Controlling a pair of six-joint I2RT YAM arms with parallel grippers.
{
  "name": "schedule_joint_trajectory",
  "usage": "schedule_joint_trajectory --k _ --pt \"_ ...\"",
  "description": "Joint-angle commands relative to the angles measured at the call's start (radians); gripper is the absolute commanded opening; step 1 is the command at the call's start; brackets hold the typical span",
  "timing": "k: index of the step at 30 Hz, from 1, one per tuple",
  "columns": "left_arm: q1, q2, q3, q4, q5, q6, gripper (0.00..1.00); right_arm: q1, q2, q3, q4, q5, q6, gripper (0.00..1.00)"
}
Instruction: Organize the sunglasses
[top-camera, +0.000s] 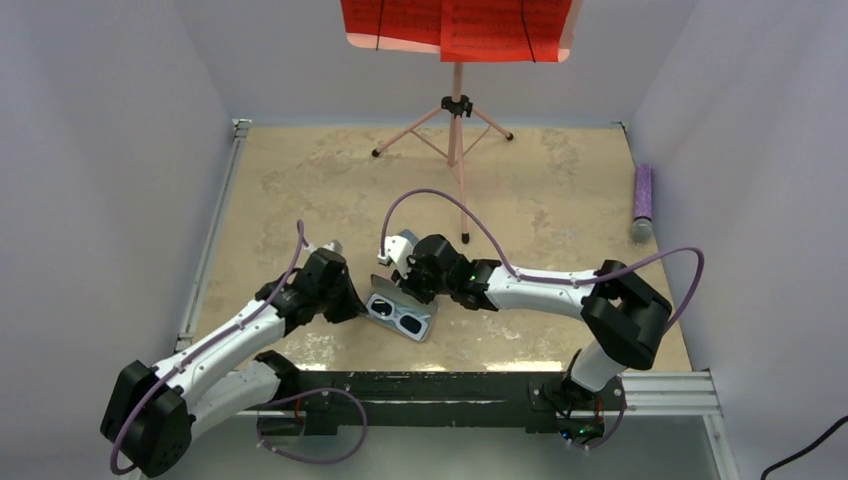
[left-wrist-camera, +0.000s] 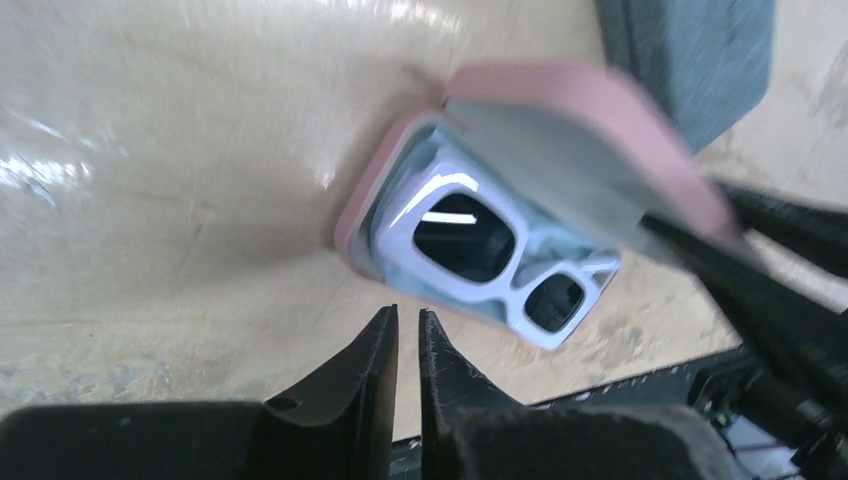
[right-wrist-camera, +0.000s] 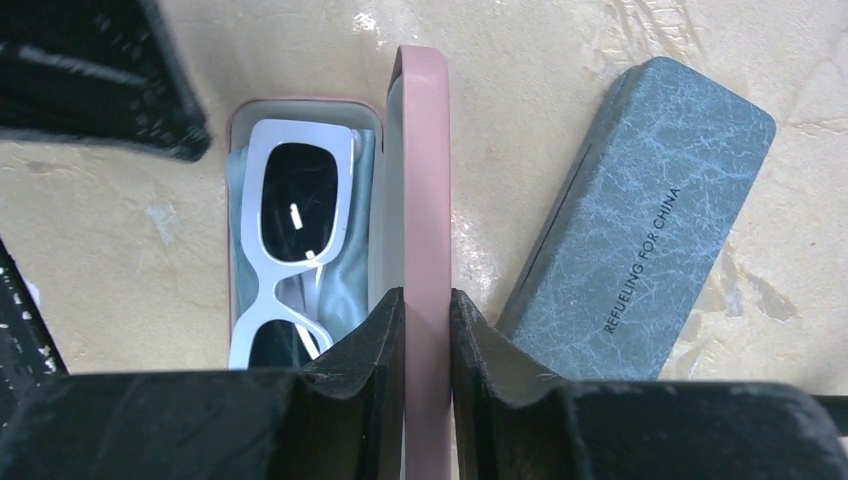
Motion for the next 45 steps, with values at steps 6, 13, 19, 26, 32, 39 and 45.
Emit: schedule_joint_trajectory --k 6,13,19,26,32,39,45 --pt "-0.001 0.061 -0.154 0.267 0.209 -0.083 0.05 0.049 -0.018 0.051 -0.047 0.140 0.023 0.15" --pt "0.000 0.233 -0.144 0.418 0.202 -0.142 0.00 0.095 -0.011 0.055 -0.065 0.180 0.060 0.18" --pt "-0.001 0.271 -0.114 0.404 0.170 -0.159 0.00 0.188 0.014 0.058 -0.063 0.151 0.159 0.28" --pt "-0.001 0.235 -0.127 0.360 0.128 -0.172 0.00 0.207 0.046 0.034 -0.070 0.049 0.300 0.53" --pt "0.000 0.197 -0.132 0.322 0.111 -0.172 0.00 0.206 0.123 0.078 -0.132 0.092 0.346 0.59" --pt "-0.001 -0.006 -0.053 0.065 -0.040 -0.132 0.18 0.180 -0.043 0.088 -0.094 0.061 0.346 0.67" --pt "0.003 -0.243 0.107 -0.292 -0.299 -0.132 0.87 -0.009 -0.249 0.022 -0.077 0.008 0.485 0.72"
